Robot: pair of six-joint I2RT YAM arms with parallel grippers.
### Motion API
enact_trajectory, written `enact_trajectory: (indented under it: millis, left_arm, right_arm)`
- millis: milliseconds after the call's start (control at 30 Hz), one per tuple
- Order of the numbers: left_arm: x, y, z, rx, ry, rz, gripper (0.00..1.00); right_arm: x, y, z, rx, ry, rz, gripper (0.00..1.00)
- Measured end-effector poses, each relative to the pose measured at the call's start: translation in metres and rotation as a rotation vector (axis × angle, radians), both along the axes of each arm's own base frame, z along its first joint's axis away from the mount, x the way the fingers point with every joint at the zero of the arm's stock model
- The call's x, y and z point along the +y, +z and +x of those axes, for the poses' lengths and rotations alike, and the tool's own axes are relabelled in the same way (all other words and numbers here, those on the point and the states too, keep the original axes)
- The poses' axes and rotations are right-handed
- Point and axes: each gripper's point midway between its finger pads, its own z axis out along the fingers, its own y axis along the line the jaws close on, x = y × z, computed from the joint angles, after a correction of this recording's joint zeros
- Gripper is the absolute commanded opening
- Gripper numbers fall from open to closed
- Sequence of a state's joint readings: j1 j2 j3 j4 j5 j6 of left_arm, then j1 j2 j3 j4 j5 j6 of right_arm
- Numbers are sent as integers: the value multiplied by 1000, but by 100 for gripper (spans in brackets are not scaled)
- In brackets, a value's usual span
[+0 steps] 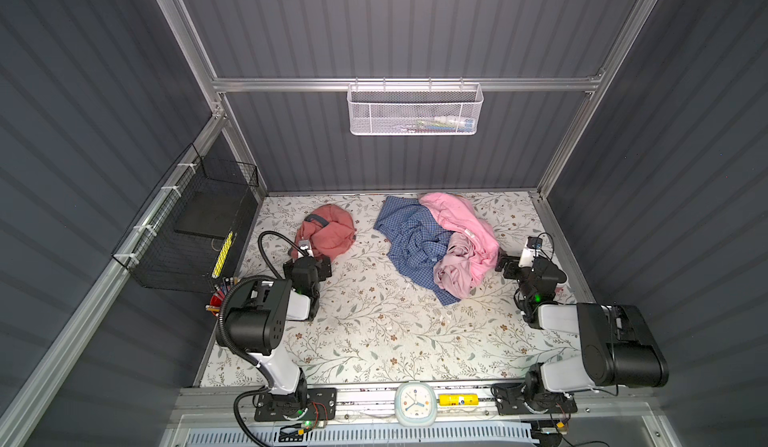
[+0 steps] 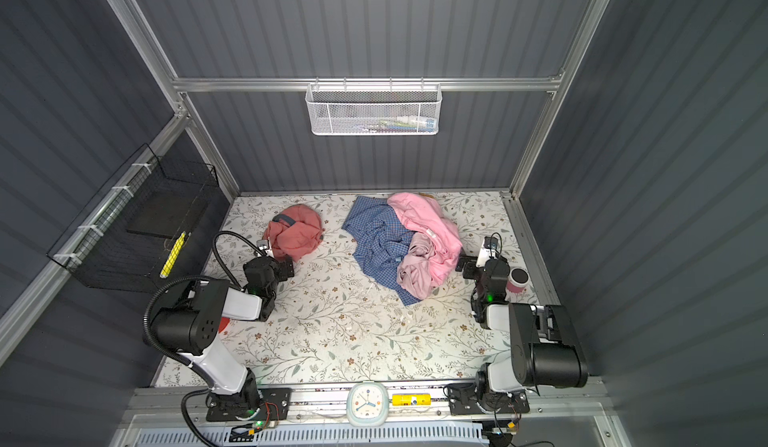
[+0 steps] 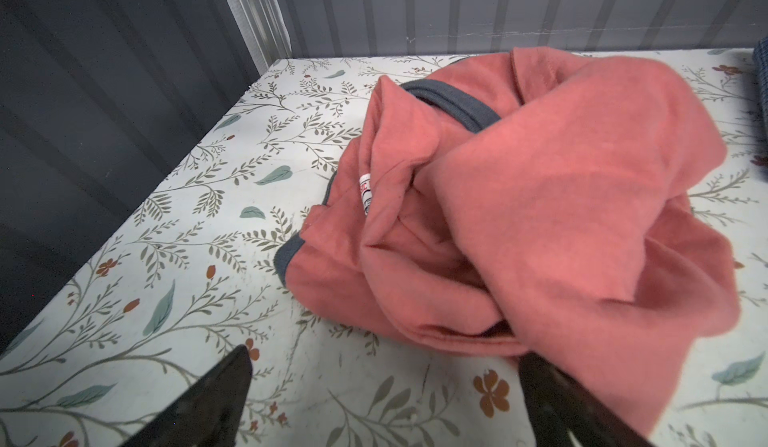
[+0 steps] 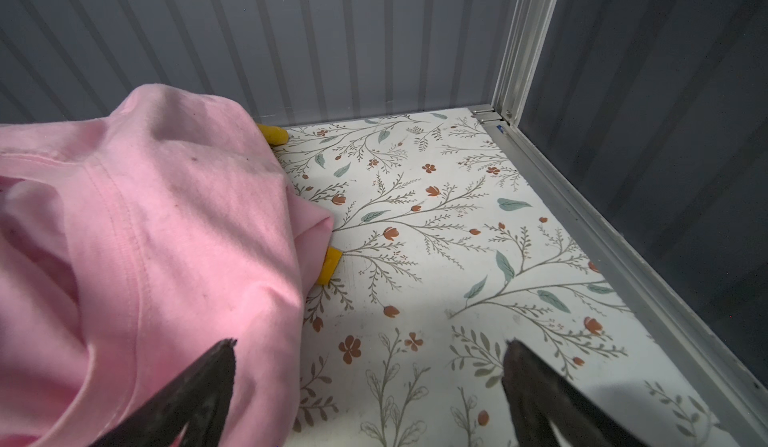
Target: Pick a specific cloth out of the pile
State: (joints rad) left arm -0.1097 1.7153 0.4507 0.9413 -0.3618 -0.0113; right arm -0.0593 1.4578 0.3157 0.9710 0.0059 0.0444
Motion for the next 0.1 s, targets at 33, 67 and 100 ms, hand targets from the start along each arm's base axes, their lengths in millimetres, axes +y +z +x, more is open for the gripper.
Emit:
enact_trajectory:
  millis: [33,67,100]
  left_arm:
    - [0,0,0,0,0,0,100]
    - [0,0,0,0,0,0,100]
    - [0,0,0,0,0,0,100]
  right_arm:
    - [0,0,0,0,0,0,99]
    - [0,0,0,0,0,0,99]
    - [0,0,0,0,0,0,99]
